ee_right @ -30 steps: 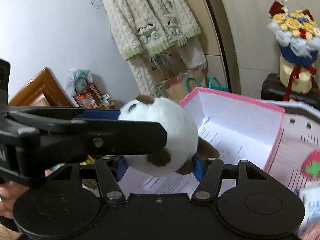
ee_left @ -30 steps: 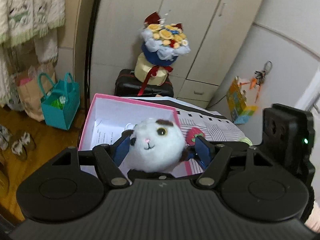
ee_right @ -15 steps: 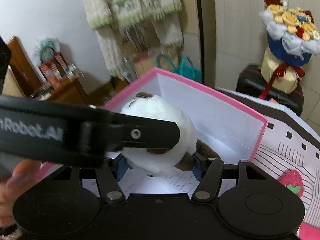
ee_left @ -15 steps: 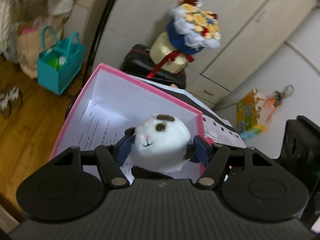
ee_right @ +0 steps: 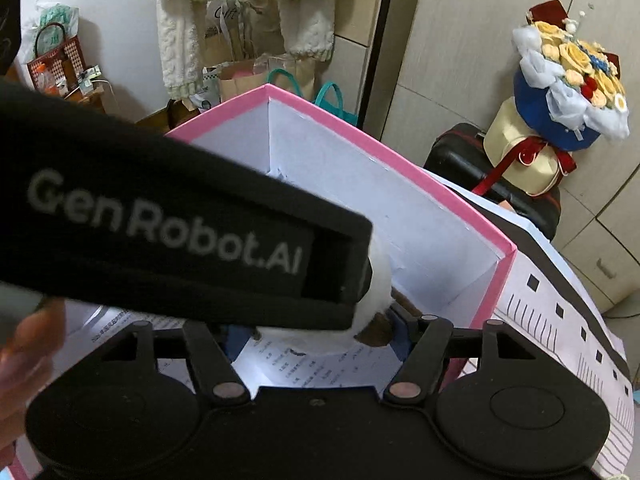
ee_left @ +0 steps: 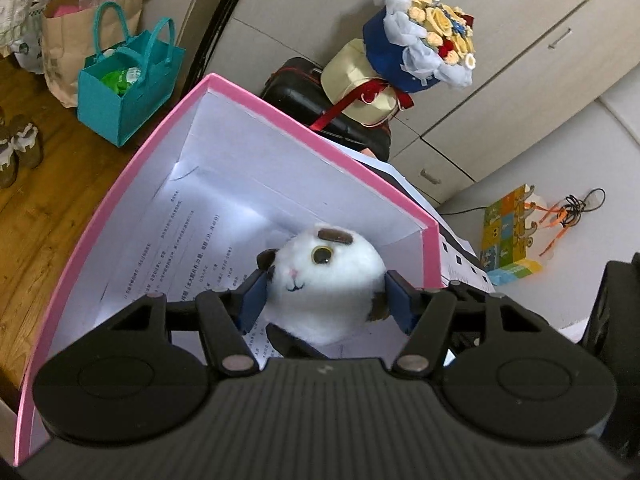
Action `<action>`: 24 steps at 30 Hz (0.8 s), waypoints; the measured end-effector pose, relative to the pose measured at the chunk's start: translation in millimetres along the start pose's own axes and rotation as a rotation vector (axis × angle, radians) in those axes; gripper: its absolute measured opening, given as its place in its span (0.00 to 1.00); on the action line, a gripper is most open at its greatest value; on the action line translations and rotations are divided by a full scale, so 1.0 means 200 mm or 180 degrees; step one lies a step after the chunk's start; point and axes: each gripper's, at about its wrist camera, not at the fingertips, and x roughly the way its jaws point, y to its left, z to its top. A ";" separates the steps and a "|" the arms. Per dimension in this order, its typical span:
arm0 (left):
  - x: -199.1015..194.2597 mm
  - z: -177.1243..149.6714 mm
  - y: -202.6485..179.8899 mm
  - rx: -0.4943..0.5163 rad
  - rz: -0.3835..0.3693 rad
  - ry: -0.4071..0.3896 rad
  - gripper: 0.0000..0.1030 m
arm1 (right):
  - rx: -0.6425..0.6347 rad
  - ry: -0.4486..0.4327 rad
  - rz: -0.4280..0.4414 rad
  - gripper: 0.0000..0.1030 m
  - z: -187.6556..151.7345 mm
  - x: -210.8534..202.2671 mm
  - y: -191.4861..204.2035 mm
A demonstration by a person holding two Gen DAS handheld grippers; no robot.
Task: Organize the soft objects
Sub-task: 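Lower the cat into the pink box and open the left tool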
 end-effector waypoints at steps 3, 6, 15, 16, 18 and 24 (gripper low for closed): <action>0.00 -0.01 0.01 -0.0028 0.0070 0.0009 0.62 | 0.0063 -0.0067 0.0121 0.73 0.00 -0.02 -0.01; -0.02 -0.01 0.01 0.0033 0.0145 0.0086 0.64 | 0.0266 -0.0177 0.0382 0.72 -0.03 -0.09 -0.03; -0.28 -0.08 -0.07 0.0694 -0.0029 -0.0212 0.67 | 0.0583 -0.0579 0.0784 0.59 -0.20 -0.32 -0.08; -0.32 -0.09 -0.09 0.0775 -0.0035 -0.0222 0.67 | 0.0620 -0.0600 0.0853 0.59 -0.22 -0.35 -0.09; -0.39 -0.12 -0.12 0.0915 -0.0036 -0.0259 0.67 | 0.0662 -0.0644 0.0905 0.59 -0.27 -0.40 -0.08; -0.63 -0.26 -0.23 0.1336 0.0022 -0.0426 0.68 | 0.0586 -0.0802 0.0859 0.59 -0.37 -0.60 -0.04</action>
